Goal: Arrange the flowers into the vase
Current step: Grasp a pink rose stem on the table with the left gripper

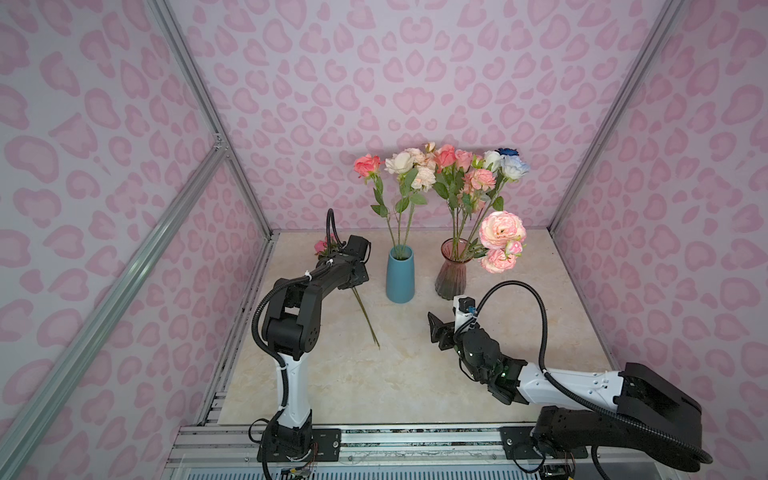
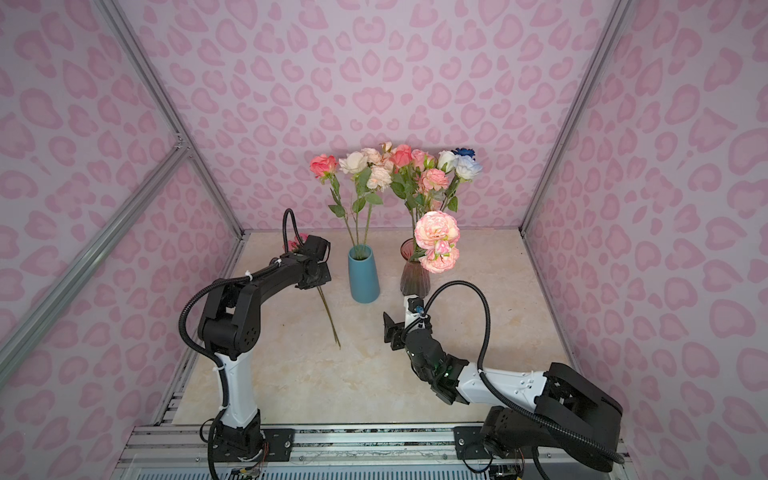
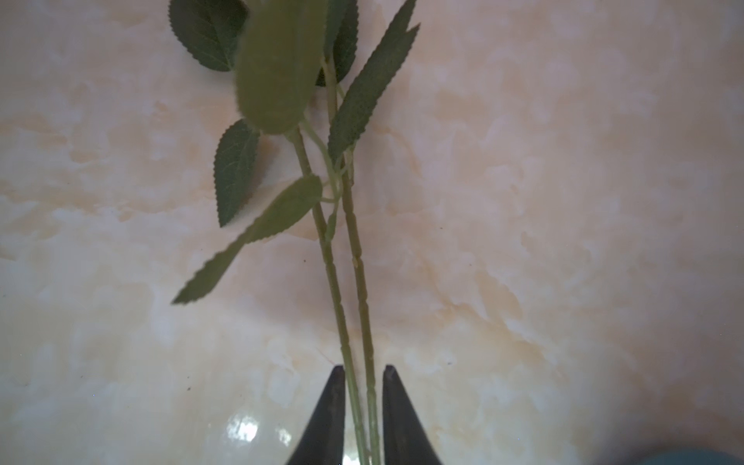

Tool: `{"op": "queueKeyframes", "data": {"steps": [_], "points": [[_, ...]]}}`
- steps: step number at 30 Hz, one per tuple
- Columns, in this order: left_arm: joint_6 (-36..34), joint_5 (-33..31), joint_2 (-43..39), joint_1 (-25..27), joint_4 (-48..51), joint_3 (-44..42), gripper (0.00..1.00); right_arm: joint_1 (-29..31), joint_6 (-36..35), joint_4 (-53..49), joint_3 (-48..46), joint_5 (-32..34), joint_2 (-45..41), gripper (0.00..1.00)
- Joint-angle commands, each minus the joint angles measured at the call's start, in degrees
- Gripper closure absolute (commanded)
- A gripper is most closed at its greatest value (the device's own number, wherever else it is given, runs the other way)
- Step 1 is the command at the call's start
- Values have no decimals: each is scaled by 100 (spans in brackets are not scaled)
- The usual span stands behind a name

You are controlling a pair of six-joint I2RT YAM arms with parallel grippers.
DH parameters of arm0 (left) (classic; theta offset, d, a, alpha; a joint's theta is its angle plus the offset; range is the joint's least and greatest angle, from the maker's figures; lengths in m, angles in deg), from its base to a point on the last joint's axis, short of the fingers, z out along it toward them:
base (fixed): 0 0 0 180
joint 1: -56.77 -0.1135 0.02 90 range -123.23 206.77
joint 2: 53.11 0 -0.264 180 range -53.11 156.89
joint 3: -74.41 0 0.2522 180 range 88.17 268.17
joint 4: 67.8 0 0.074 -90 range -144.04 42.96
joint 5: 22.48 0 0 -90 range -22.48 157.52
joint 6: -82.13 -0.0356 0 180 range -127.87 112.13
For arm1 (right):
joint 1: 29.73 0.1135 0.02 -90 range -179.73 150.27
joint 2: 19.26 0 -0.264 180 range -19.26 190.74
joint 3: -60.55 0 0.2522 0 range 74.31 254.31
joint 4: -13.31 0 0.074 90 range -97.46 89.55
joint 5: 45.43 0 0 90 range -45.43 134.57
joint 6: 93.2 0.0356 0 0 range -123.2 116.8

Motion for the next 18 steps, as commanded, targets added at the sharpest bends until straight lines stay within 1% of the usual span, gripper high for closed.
{"op": "queueKeyframes", "data": {"steps": [1,4,9,13,18], "points": [[-90,136,160,-66,133,126,78,11,-11,42,25,7,13,20],[-43,356,228,-142,101,135,78,1,-20,49,14,40,-6,20],[-100,384,345,-172,128,236,79,0,-15,55,7,33,-14,20],[-161,537,423,-183,59,253,80,-5,-14,45,7,46,-33,20],[-240,635,454,-181,105,311,89,-5,-27,49,3,37,-43,20]]}}
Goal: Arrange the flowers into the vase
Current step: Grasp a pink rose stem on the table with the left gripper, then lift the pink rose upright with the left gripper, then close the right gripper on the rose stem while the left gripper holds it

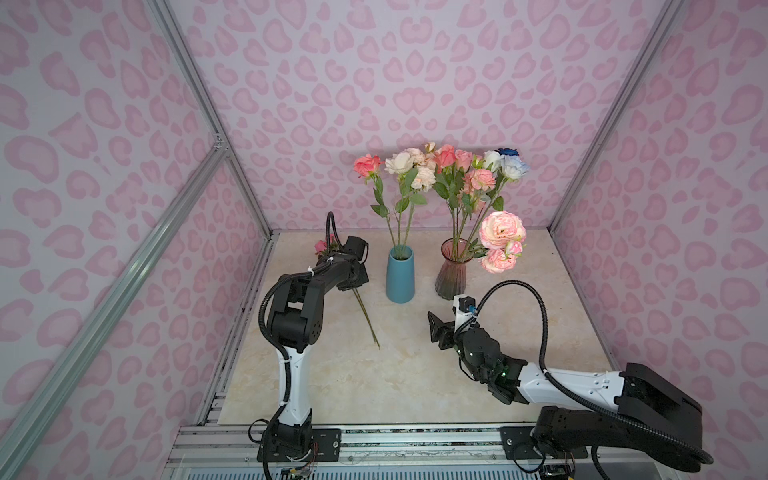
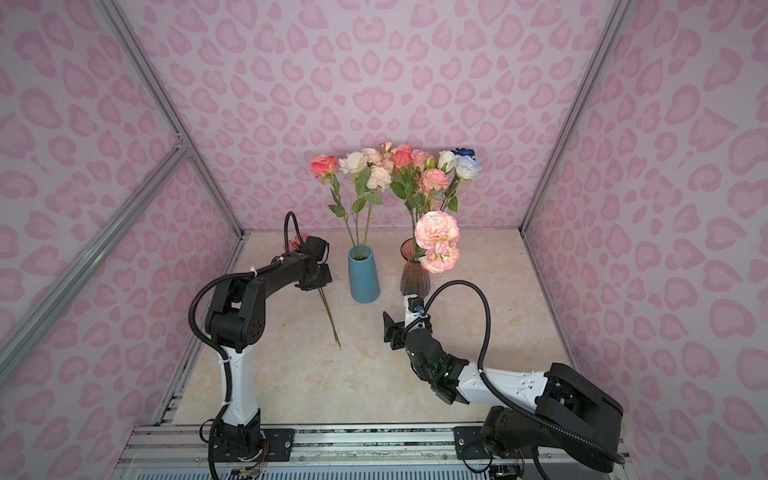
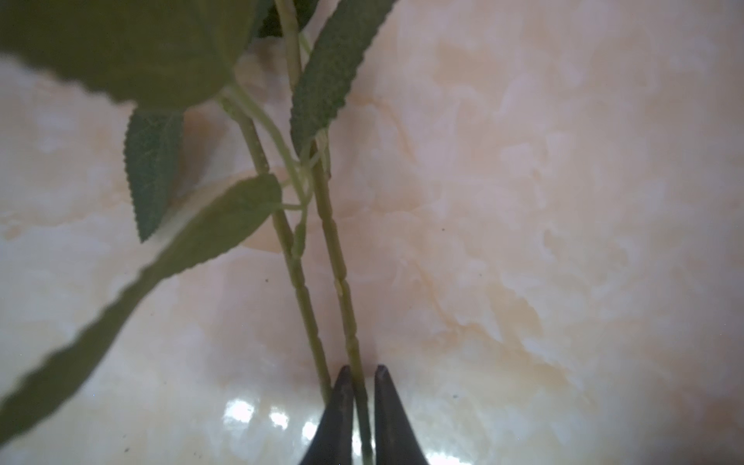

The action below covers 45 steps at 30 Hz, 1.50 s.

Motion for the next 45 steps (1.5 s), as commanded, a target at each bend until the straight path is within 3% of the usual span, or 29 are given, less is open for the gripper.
{"op": "queueKeyframes", "data": {"steps": [1,5,9,15,23,28,33,37,42,45], "points": [[-63,67,24,7,49,68,90,2,-25,48,-10,41,-9,20],[-84,48,-147,-6,72,4,97,0,-30,43,-10,33,-18,20],[-45,121,-607,1,37,-174,97,1,-36,45,-19,14,-80,20],[-119,800,-1921,24,-389,-720,97,4,-106,54,-19,50,-106,20],[3,1044,-4252,111,-1683,-2620,97,199,-421,92,164,-182,166,22],[84,1356,-4468,111,-1461,-3065,97,360,-463,-296,646,-77,327,23],[388,1843,-4216,118,-1864,-3718,97,482,-307,-597,952,-20,447,23],[454,1941,-4754,174,-2407,-4078,97,571,-479,-1191,1388,-722,391,23],[304,1638,-6219,429,-3290,-4809,97,653,-612,-2026,2126,-1940,319,22],[122,1516,-7064,679,-3990,-5329,97,799,-646,-2339,2537,-2199,445,22]]}}
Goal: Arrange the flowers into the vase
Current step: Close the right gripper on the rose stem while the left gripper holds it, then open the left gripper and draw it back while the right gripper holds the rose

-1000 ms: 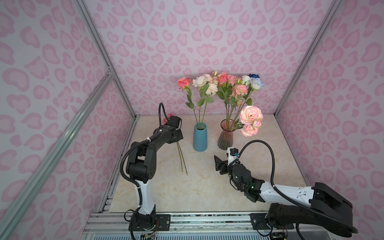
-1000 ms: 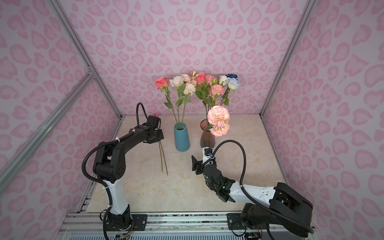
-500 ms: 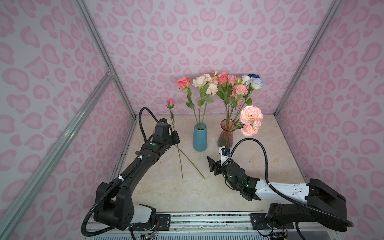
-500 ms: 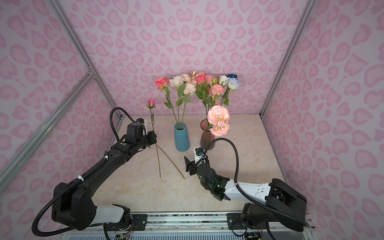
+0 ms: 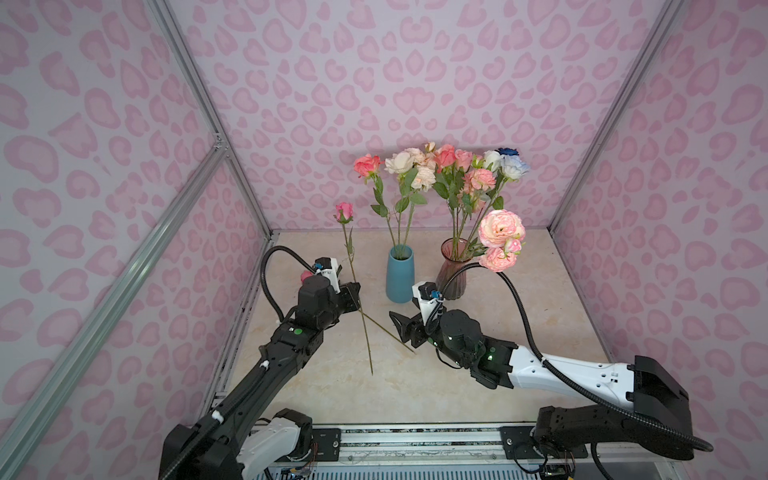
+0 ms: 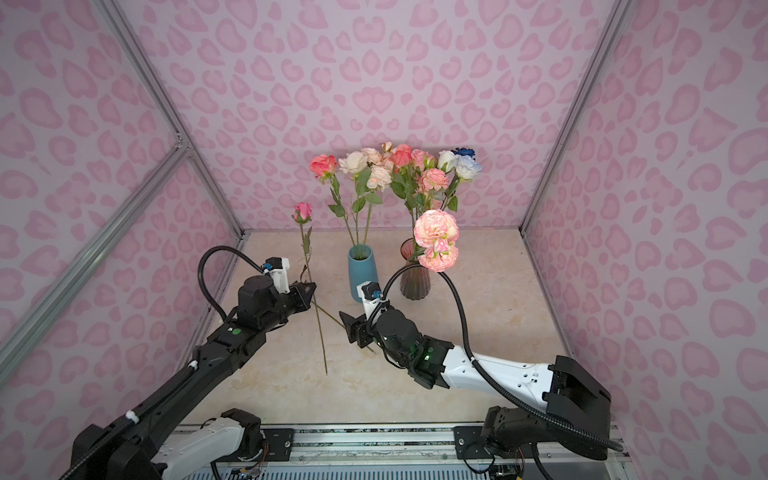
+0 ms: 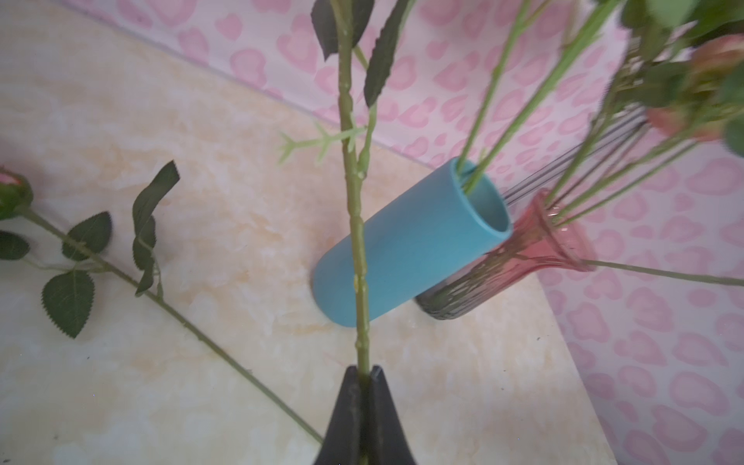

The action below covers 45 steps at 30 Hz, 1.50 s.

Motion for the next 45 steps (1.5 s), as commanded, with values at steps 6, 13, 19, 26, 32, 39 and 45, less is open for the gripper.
{"op": "queueKeyframes", "data": {"steps": [6,13,19,26,32,39,45], "points": [[-742,-378,-1498,750,-1242,-760,97,466,-64,-916,889,-73,343,27],[-985,-796,-2262,1256,-1125,-1273,97,504,376,-969,1421,498,294,33],[-994,-899,-2578,1447,-990,-1481,97,500,553,-1348,2259,550,709,34],[-1034,-1062,-2818,1537,-883,-1518,97,487,895,-1566,2752,206,1164,44],[-1060,-1139,-2901,1555,-883,-1566,97,478,943,-1659,2976,-151,1390,49],[-1006,-1159,-2939,1563,-883,-1600,97,447,1038,-1633,3067,-168,1576,55],[-981,-1160,-3023,1572,-718,-1642,97,347,1156,-1613,3155,-447,1776,79]]}}
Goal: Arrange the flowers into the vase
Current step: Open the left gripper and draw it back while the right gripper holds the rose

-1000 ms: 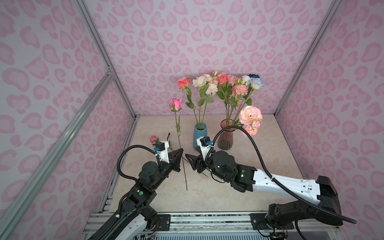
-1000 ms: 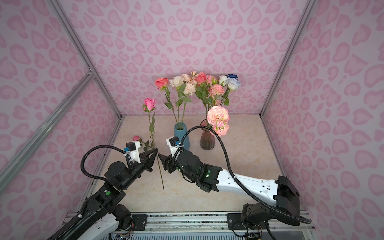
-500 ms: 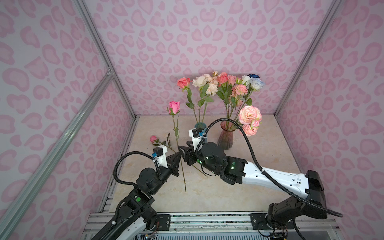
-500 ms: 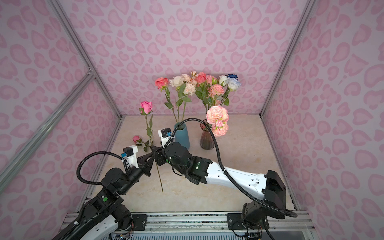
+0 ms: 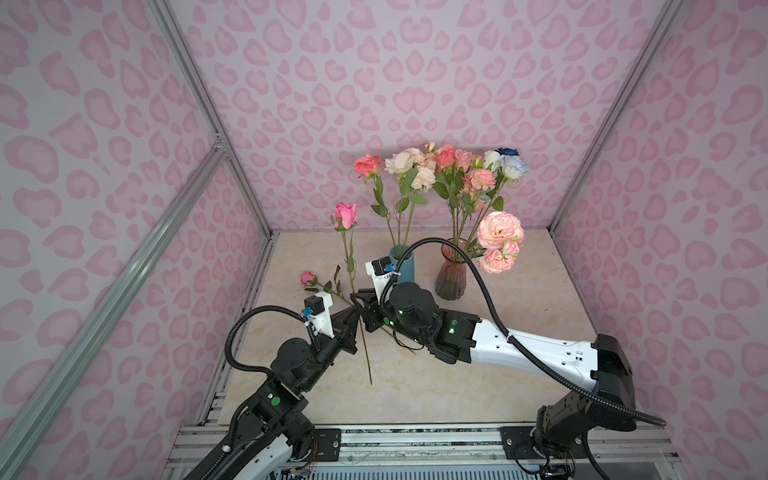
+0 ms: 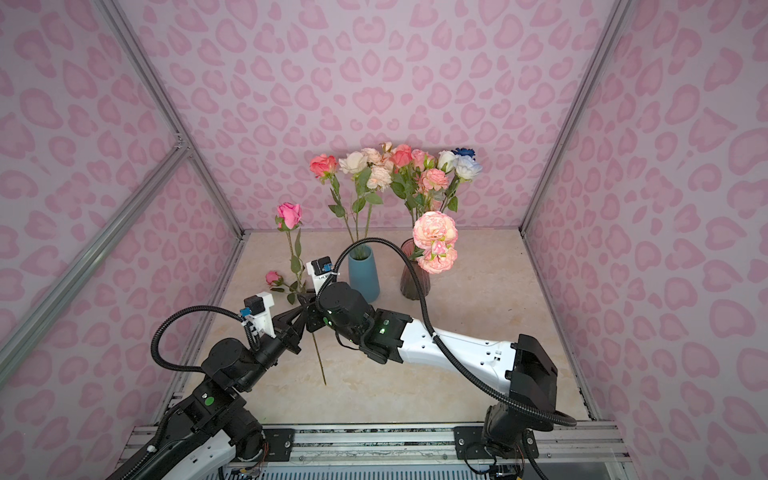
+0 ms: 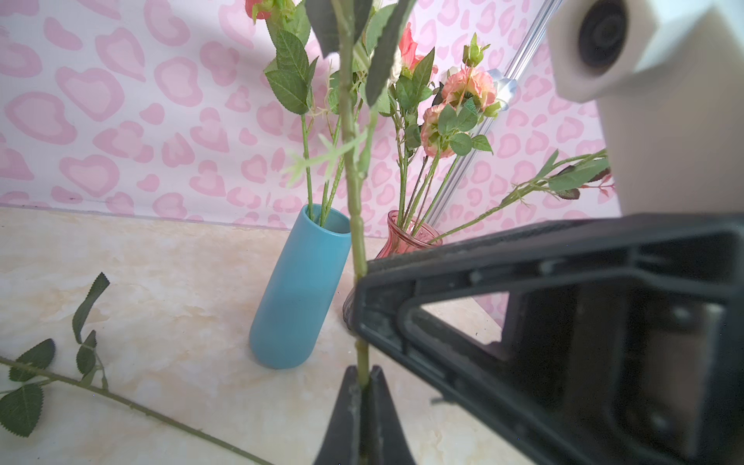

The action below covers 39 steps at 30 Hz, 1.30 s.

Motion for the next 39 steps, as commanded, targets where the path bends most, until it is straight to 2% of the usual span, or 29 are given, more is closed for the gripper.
{"op": "queueKeyframes", "data": {"steps": [1,6,9,12,17,23,27,32,35,39], "points": [[7,-32,-43,1,39,-38,97,-29,78,35,45,-198,70,79],[-6,-38,-98,1,88,-68,97,-21,56,35,47,-166,74,80],[-1,-38,-123,1,60,-104,97,-45,48,-9,75,-170,111,76],[5,-21,-118,1,49,-105,97,-62,82,17,98,-218,172,76],[20,-75,-58,1,54,-63,97,-72,125,58,172,-247,263,87],[34,-144,-65,1,13,-68,97,-72,85,89,169,-217,248,94],[69,-166,-44,1,31,-69,93,-79,83,163,137,-279,253,95],[62,-214,-54,1,31,-53,92,-72,67,246,127,-340,266,97],[51,-232,-44,1,106,-4,85,-72,14,290,130,-332,261,99],[113,-275,-36,1,272,55,68,-72,-152,226,236,-245,285,100]]}}
